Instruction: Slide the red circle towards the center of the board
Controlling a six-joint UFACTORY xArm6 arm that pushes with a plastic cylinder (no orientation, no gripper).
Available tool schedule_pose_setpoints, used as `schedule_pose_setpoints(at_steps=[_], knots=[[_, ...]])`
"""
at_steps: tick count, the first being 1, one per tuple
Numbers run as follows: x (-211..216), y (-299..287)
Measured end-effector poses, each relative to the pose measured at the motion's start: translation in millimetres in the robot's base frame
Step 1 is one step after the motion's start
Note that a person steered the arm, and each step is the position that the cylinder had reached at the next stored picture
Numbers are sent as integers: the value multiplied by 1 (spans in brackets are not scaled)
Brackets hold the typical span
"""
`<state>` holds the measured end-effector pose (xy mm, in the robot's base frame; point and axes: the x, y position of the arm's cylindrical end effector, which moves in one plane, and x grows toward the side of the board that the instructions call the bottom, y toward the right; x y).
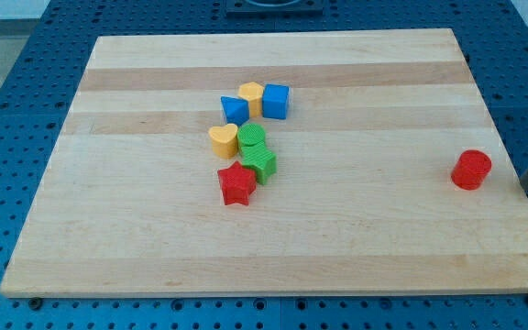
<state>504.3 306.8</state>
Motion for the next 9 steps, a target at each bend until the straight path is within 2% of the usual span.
schedule_pose_setpoints(at_steps=[4,5,6,7,8,9], knots=[[0,-176],[7,-156],[11,-54],[8,6],[8,-5],[7,-40]])
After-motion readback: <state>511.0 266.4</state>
